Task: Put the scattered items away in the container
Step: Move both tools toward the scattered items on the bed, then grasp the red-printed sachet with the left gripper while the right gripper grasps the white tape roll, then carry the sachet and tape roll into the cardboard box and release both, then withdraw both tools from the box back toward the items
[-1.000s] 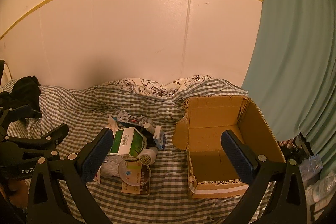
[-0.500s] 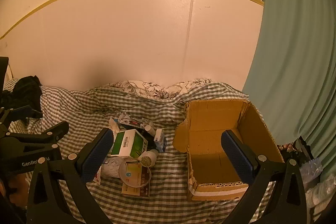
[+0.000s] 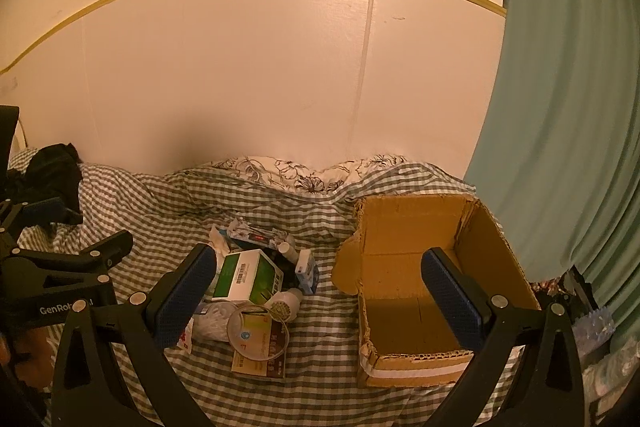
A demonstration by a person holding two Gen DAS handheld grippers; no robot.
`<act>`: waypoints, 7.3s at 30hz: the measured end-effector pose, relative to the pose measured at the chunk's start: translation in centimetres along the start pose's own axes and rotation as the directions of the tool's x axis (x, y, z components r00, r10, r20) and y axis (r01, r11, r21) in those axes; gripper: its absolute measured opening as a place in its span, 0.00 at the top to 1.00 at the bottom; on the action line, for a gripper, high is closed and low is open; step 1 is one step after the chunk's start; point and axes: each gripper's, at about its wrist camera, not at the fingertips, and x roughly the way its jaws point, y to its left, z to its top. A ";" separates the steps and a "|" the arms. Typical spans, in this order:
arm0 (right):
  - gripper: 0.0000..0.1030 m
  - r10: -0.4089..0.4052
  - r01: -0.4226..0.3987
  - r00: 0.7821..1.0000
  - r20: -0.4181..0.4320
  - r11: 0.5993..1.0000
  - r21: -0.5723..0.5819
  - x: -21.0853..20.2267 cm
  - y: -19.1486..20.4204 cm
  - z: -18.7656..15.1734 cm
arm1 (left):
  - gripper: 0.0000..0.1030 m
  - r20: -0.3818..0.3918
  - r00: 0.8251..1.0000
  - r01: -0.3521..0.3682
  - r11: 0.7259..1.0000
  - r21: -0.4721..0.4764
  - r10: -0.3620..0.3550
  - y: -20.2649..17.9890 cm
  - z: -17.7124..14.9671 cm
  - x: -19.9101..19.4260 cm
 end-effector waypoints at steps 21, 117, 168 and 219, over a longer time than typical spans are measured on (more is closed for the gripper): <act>0.00 0.084 -0.096 0.990 -0.115 0.990 -0.103 5.3 2.9 -2.3 | 0.00 -0.284 0.958 -0.019 0.999 0.040 0.030 3.1 -4.9 8.1; 0.18 0.219 -0.261 0.920 -0.325 0.961 -0.091 10.8 4.7 -6.2 | 0.92 -0.295 0.917 0.289 0.957 0.029 -0.268 1.2 -6.2 11.3; 0.18 -0.068 0.066 0.997 0.020 0.994 0.085 2.2 -11.7 -1.1 | 0.92 -0.014 0.866 0.488 0.841 0.234 -0.499 -16.9 3.0 6.5; 0.05 -0.202 0.191 0.979 0.024 0.955 0.229 3.1 -19.7 -0.4 | 0.04 0.057 0.854 0.487 0.834 0.258 -0.517 -20.2 4.3 7.5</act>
